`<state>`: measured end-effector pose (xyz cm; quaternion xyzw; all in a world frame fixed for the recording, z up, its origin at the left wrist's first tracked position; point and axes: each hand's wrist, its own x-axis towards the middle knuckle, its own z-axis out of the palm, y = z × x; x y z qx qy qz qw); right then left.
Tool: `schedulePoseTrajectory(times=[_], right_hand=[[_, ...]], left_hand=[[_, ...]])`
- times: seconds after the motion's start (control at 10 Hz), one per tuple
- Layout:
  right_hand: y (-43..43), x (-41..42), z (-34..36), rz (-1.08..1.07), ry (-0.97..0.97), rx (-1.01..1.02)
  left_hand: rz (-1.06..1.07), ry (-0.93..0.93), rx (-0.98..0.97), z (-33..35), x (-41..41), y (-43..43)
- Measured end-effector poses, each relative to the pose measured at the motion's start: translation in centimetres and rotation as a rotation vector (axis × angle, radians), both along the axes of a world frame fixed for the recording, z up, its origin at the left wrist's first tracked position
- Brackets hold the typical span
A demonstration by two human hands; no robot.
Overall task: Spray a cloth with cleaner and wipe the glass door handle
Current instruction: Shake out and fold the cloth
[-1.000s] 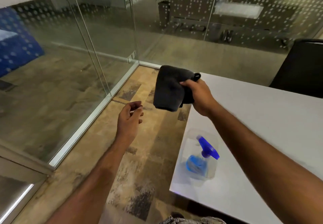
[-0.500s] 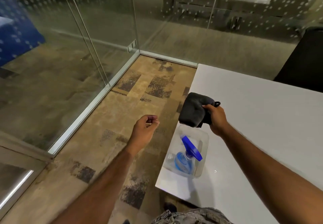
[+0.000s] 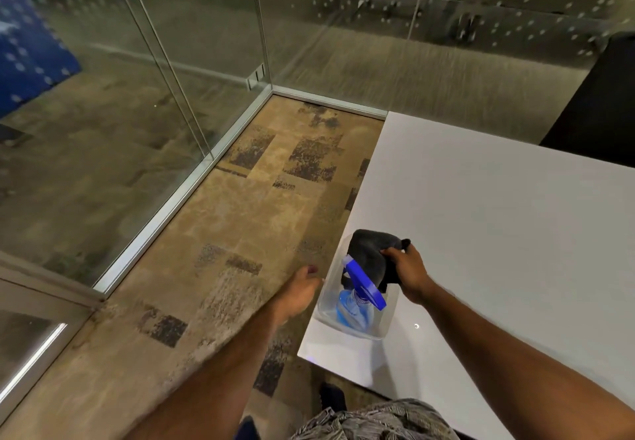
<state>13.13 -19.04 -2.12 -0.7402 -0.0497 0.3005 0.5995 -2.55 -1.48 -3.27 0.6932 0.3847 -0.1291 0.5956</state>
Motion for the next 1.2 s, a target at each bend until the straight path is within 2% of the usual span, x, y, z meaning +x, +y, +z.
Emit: schedulePoseTrajectory(times=[0.3,0.4,0.5,0.6,0.7,0.8,0.9,1.0,1.1,1.2], right_hand=[[1.1,0.1,-2.0,0.010,0.060,-0.172],[1.4,0.0,-2.6,0.083,-0.054,-0.462],[1.6,-0.4,-2.6,0.038,-0.264,-0.579],[1.2,-0.8,-2.3,-0.013,-0.545,-0.640],[1.1,-0.5,-1.8,-0.001,-0.743,-0.624],[2.2,-0.2,-0.7,0.272,-0.511,-0.547],[3.2,-0.1,-0.3,0.416,-0.229,-0.409],[3.5,0.4,-0.1,0.342,-0.221,-0.416],[3.1,1.1,0.0,0.282,-0.328,-0.465],[3.4,1.6,1.4,0.271,-0.369,-0.417]], left_hand=[[-0.017,0.034,-0.073,-1.6,0.0,-1.0],[-0.008,0.034,-0.071,-1.4,-0.1,-0.9],[-0.012,0.022,-0.071,-1.6,-0.2,-0.7],[-0.018,0.019,-0.064,-1.5,-0.3,-0.4],[-0.018,0.018,-0.053,-1.3,-0.3,-0.3],[-0.025,0.018,-0.056,-1.2,-0.3,-0.3],[-0.023,0.009,-0.068,-1.2,-0.1,-0.3],[-0.038,-0.001,-0.060,-0.7,-0.1,-0.2],[-0.073,-0.015,-0.007,-0.4,-0.5,0.4],[-0.105,-0.046,0.102,0.6,-0.8,1.8]])
